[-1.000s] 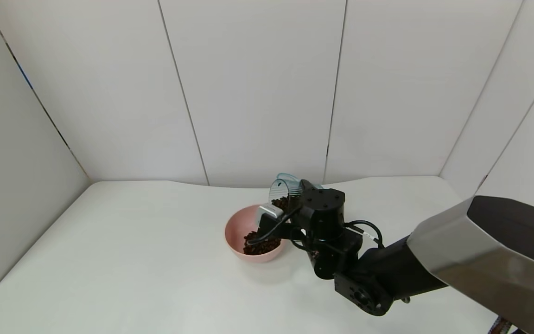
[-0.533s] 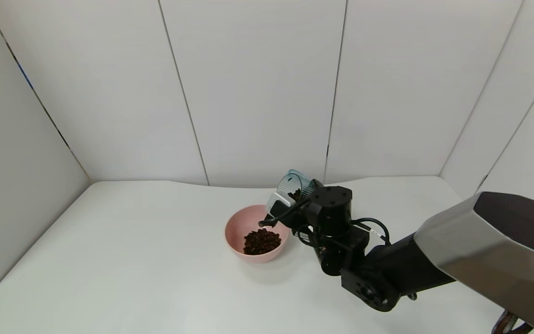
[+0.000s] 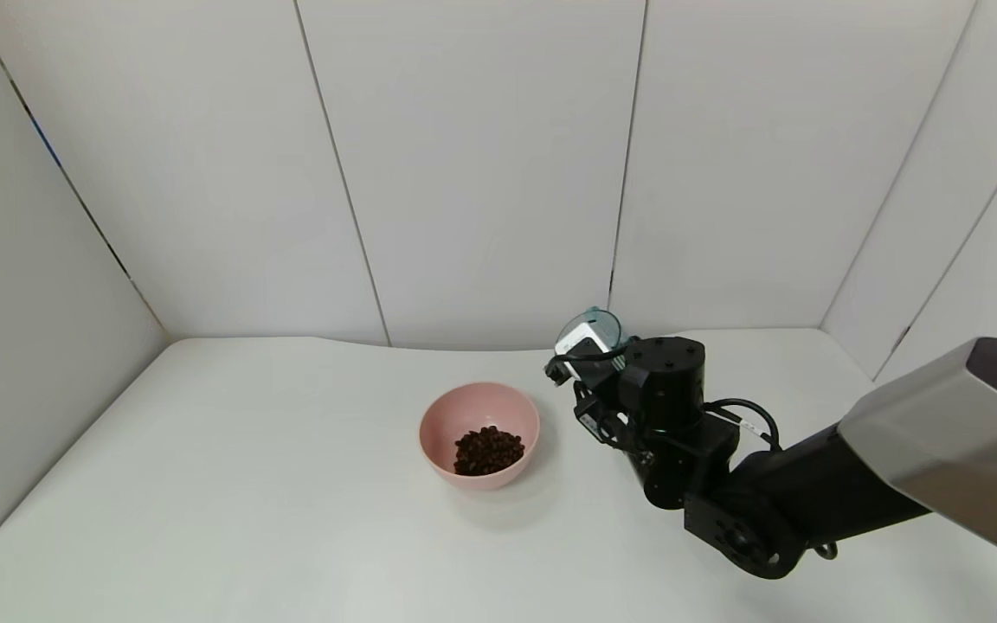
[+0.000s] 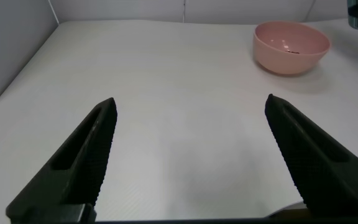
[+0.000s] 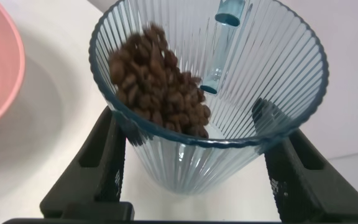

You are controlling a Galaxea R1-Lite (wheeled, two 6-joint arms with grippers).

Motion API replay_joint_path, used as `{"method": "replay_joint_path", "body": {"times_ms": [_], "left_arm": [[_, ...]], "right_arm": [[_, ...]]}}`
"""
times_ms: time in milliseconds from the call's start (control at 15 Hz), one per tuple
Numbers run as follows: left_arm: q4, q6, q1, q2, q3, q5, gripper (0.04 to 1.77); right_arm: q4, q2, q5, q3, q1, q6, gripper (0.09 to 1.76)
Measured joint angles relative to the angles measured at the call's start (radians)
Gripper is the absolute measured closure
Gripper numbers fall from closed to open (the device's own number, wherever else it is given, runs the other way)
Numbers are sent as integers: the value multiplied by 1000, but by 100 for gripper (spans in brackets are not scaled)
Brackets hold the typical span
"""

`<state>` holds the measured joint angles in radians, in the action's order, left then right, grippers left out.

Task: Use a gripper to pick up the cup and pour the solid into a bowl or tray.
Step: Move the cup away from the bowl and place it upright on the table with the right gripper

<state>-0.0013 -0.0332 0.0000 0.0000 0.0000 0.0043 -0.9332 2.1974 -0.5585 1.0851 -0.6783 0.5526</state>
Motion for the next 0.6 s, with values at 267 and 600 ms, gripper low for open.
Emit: {"method": "replay_joint_path", "body": {"times_ms": [267,600], "left_arm": [[0,0,0,0,0,0,9],[0,0,0,0,0,0,9]], "right_arm": [[-2,-50,1,-63,25,-170,53],[-11,-98,3,-137,47,-364,53]]}}
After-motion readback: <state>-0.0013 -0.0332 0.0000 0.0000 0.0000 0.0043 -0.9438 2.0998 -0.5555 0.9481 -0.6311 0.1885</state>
